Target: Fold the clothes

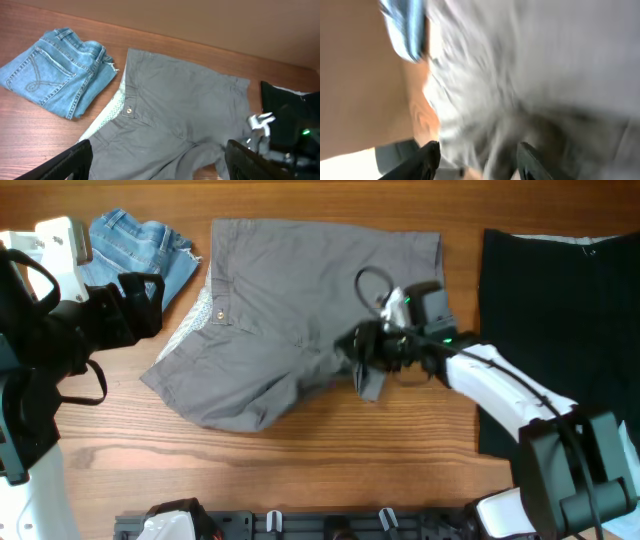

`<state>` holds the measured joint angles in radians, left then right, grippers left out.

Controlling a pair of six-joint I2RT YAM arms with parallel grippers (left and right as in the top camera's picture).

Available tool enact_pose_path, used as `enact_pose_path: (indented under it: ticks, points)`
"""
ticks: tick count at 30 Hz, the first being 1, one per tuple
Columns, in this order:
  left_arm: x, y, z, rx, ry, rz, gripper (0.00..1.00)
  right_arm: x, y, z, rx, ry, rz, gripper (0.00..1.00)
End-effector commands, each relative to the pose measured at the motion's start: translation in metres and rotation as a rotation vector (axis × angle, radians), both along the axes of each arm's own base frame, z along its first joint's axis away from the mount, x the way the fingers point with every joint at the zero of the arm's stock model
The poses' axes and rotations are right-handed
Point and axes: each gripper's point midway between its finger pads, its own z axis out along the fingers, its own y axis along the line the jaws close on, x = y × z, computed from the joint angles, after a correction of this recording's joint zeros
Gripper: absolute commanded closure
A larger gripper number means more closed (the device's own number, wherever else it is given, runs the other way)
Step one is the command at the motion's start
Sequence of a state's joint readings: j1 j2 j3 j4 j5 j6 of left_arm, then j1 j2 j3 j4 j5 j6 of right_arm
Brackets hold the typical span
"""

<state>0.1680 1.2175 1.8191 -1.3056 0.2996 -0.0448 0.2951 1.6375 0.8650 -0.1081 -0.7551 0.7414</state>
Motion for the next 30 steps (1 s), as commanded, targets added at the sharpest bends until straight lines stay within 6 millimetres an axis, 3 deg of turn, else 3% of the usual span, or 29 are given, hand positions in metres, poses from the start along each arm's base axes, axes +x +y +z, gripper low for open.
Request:
enact_pose_path:
  ticks: [1, 6, 10, 12, 14, 18, 25, 28, 30]
  points:
    - [0.002, 0.000, 0.000, 0.015, -0.001, -0.010, 0.16, 0.016, -0.015, 0.016, -0.009, -0.133, 0.019, 0.45]
    - [0.003, 0.000, -0.001, 0.015, 0.001, -0.010, 0.16, -0.019, -0.003, 0.018, 0.066, -0.082, 0.175, 0.47]
    - [0.003, 0.000, -0.001, 0.014, 0.002, -0.009, 0.15, -0.055, 0.001, -0.002, 0.002, 0.037, 0.247, 0.49]
    - [0.003, 0.000, -0.001, 0.015, 0.002, -0.010, 0.15, -0.068, -0.013, -0.023, -0.120, 0.136, 0.214, 0.45]
    - [0.003, 0.000, -0.001, 0.014, 0.002, -0.010, 0.15, -0.079, -0.040, -0.048, -0.308, 0.223, 0.159, 0.36]
    - [0.003, 0.000, -0.001, 0.015, 0.001, -0.010, 0.16, -0.081, -0.060, -0.060, -0.426, 0.242, 0.126, 0.34]
    - [0.003, 0.000, -0.001, 0.015, 0.001, -0.010, 0.15, -0.100, -0.032, -0.044, -0.259, 0.308, 0.197, 0.25]
    - [0.003, 0.000, -0.001, 0.015, 0.001, -0.010, 0.15, -0.109, -0.021, -0.044, -0.259, 0.345, 0.199, 0.11]
    - [0.003, 0.000, -0.001, 0.015, 0.002, -0.010, 0.15, -0.115, -0.013, -0.047, -0.285, 0.371, 0.191, 0.08]
